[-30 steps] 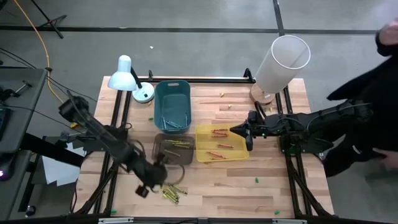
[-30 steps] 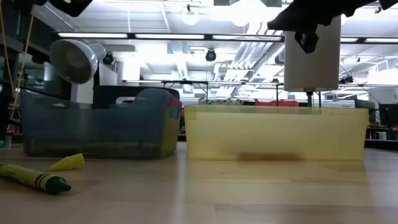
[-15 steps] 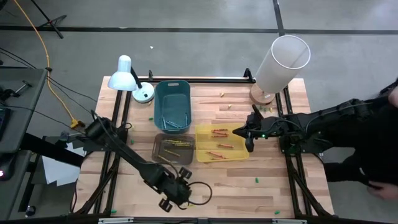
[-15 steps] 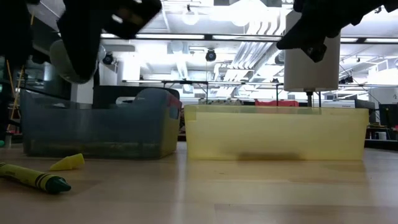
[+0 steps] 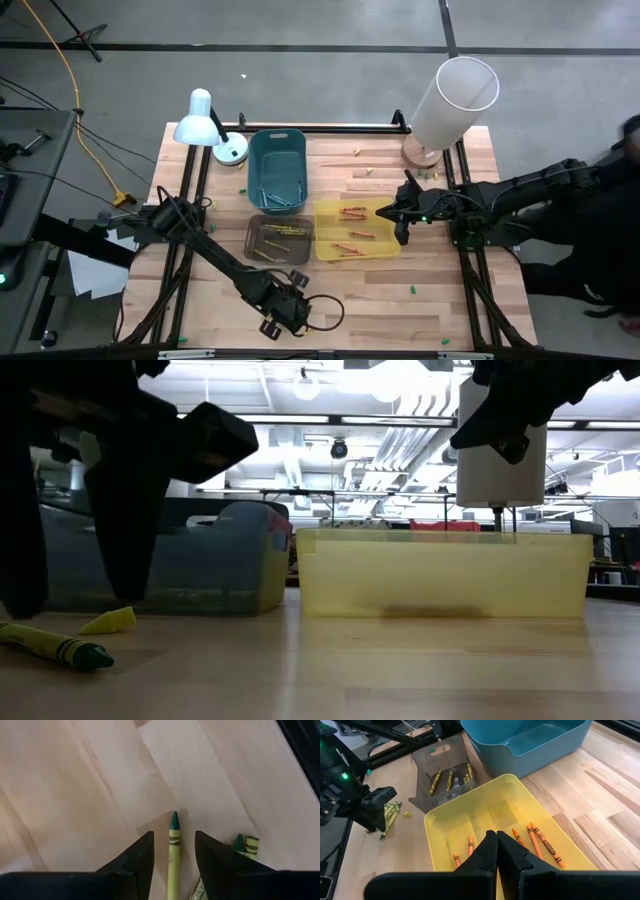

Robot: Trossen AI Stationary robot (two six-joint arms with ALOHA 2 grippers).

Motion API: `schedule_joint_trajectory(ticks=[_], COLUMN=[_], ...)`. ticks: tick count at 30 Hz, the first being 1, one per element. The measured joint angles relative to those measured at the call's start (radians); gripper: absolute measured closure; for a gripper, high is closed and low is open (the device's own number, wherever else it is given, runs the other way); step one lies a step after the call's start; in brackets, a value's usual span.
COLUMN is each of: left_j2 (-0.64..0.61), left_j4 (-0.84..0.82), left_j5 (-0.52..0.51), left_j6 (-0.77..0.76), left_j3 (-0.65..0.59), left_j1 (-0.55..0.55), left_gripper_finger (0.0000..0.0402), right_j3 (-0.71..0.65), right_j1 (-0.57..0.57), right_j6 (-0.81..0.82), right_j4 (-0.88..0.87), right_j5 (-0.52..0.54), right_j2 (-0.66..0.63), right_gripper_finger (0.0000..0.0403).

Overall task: Sort crayons
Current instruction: Put the green crayon into the black bin

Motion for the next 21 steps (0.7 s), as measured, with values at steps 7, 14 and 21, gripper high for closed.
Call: schedule_joint_trajectory(ticks=[7,14,21], left_j2=[0.000,0.000,0.040], left_j4=[-0.011,-0.012,0.010], left_j5=[-0.055,-0.041,0.006], left_j6=[-0.001,-0.021,0.010], left_j3=[0.000,0.000,-0.001], left_j1=[0.004,0.000,-0.011], left_gripper_finger=[0.0275,0.0275,0.0275], right_j3=[0.000,0.000,0.000], right_j1=[0.000,0.000,0.000], right_j6=[0.000,0.002,0.000], right_j4=[-0.002,-0.009,-0.012], right_j5=[0.000,0.001,0.003], right_j2=[0.000,0.000,0.000], right_gripper_finger=[0.0403,0.0403,0.0403])
